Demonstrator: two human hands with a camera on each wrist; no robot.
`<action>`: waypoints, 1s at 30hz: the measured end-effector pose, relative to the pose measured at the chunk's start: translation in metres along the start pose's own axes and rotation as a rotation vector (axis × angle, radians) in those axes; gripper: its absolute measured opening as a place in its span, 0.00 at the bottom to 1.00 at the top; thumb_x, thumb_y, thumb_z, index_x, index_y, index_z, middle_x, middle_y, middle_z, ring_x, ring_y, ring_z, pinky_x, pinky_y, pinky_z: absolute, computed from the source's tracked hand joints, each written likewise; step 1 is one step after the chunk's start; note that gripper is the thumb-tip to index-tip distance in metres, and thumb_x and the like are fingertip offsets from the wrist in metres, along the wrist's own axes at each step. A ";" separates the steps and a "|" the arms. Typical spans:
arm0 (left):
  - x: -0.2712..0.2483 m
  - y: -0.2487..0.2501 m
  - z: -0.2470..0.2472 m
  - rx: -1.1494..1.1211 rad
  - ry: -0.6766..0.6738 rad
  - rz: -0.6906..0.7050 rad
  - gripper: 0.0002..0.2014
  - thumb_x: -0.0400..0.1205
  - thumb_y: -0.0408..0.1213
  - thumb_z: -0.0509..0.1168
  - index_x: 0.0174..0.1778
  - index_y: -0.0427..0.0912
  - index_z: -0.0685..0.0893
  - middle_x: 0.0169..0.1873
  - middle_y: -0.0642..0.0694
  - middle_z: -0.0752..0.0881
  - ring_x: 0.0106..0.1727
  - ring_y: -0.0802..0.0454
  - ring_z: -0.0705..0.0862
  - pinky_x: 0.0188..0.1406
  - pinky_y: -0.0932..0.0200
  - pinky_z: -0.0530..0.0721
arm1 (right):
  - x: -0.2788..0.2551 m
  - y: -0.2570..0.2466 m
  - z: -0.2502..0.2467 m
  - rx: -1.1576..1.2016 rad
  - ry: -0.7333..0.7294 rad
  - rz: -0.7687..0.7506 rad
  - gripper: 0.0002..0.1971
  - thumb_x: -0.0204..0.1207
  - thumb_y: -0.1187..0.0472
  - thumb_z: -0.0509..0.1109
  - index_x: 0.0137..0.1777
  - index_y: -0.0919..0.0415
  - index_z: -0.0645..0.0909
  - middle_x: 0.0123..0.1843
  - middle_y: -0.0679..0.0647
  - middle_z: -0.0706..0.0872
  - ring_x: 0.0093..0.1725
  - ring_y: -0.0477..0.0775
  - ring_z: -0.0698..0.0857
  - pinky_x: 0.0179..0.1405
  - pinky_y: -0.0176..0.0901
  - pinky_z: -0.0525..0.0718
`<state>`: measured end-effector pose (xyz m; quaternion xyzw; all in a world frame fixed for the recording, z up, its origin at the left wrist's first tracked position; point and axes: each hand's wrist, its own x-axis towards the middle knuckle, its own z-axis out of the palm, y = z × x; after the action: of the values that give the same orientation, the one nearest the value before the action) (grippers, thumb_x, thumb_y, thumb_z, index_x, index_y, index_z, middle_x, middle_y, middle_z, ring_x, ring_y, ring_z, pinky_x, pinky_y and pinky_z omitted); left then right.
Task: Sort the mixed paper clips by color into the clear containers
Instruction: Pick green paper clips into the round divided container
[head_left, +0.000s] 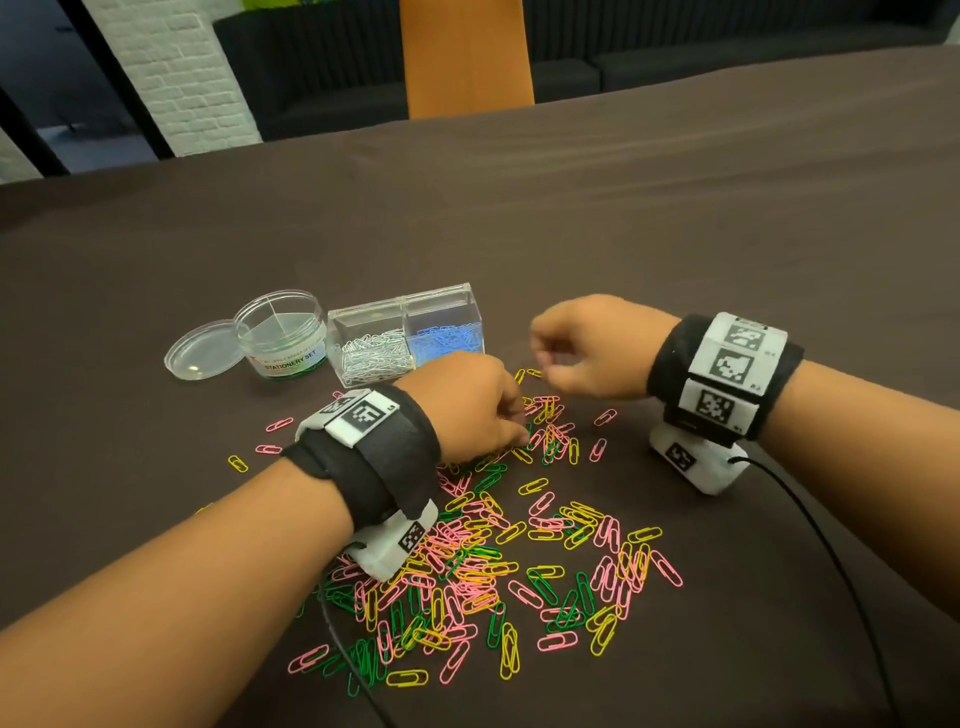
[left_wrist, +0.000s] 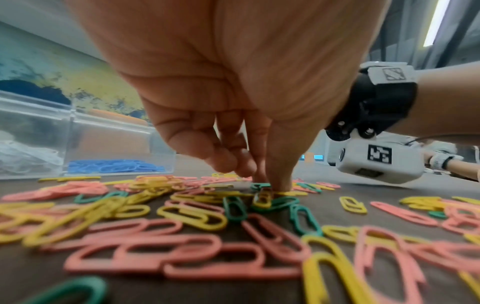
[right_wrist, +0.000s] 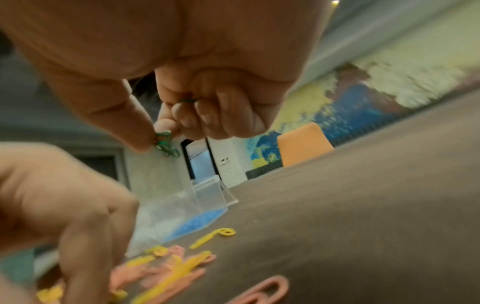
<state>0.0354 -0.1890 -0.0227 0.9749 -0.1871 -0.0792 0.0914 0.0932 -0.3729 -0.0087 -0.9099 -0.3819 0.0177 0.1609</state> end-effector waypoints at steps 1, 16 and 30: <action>0.000 0.002 0.002 0.019 -0.019 0.007 0.09 0.77 0.52 0.73 0.45 0.51 0.90 0.40 0.54 0.84 0.43 0.53 0.82 0.43 0.57 0.82 | -0.002 0.003 -0.005 0.090 0.028 0.039 0.04 0.72 0.61 0.71 0.38 0.53 0.78 0.33 0.46 0.80 0.34 0.48 0.78 0.39 0.43 0.78; -0.003 -0.010 -0.013 -0.467 0.108 -0.174 0.07 0.77 0.27 0.65 0.40 0.45 0.78 0.34 0.46 0.86 0.31 0.47 0.85 0.32 0.55 0.84 | -0.031 0.031 -0.006 1.519 -0.059 0.660 0.06 0.74 0.70 0.66 0.38 0.61 0.79 0.40 0.58 0.88 0.33 0.49 0.85 0.27 0.33 0.84; 0.020 0.014 0.001 -0.052 -0.112 -0.162 0.10 0.79 0.48 0.73 0.45 0.44 0.88 0.42 0.50 0.89 0.46 0.50 0.87 0.46 0.57 0.85 | -0.014 0.000 0.008 -0.133 -0.365 0.235 0.02 0.77 0.57 0.72 0.48 0.50 0.83 0.38 0.42 0.80 0.41 0.47 0.79 0.33 0.36 0.70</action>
<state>0.0489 -0.2092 -0.0237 0.9781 -0.1103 -0.1455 0.0996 0.0821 -0.3810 -0.0178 -0.9385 -0.2962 0.1754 0.0258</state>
